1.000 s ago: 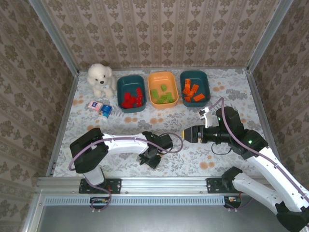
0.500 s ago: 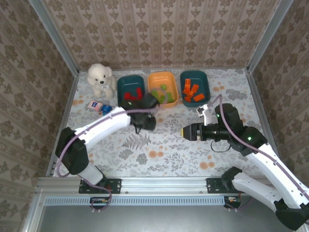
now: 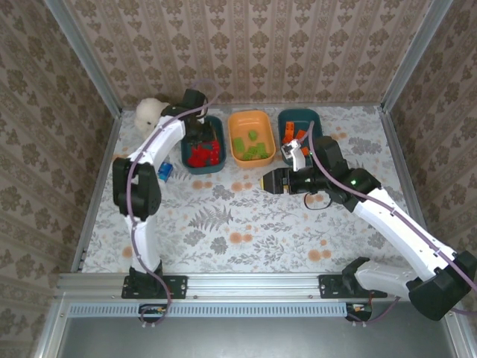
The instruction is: Sort the legos into containers by color
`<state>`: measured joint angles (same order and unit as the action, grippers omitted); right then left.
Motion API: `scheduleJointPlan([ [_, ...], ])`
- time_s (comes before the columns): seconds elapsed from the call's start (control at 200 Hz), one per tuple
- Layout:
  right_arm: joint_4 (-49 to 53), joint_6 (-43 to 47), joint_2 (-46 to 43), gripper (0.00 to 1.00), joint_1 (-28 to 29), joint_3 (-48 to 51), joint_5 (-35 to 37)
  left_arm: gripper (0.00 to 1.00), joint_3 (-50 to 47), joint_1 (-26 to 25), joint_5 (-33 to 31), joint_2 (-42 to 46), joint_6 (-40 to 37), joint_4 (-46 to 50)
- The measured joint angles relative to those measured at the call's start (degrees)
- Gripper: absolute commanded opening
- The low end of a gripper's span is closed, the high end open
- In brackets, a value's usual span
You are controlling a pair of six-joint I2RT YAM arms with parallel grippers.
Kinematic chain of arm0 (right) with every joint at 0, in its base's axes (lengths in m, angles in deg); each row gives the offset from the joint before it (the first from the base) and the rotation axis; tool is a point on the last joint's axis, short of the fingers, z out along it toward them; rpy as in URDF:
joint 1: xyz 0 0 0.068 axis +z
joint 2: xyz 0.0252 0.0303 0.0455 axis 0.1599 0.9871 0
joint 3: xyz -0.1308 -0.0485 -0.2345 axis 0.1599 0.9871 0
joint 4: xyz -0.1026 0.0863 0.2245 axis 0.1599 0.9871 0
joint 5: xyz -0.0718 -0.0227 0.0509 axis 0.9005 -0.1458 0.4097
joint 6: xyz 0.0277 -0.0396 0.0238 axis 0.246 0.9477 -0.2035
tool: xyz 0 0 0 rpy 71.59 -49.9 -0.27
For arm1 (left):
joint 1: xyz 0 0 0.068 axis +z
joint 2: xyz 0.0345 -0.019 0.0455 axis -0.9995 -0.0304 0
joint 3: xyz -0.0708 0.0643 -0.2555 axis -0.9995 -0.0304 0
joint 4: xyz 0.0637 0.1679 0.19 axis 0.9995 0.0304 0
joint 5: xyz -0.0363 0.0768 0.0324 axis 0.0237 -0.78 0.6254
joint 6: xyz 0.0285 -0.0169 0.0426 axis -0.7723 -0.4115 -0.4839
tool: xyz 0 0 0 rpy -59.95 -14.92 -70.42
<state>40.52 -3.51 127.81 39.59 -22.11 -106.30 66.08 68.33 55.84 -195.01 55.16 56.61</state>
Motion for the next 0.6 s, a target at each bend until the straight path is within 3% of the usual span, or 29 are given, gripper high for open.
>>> scheduleJointPlan([
  [0.345,-0.3,0.2,0.9,0.68,0.0,-0.5,0.4,0.27,18.4,2.8,-1.2,-17.4,0.0,2.5],
  [0.6,-0.6,-0.4,0.8,0.68,0.0,-0.4,1.8,0.23,20.5,3.7,-2.5,-19.8,4.2,6.8],
])
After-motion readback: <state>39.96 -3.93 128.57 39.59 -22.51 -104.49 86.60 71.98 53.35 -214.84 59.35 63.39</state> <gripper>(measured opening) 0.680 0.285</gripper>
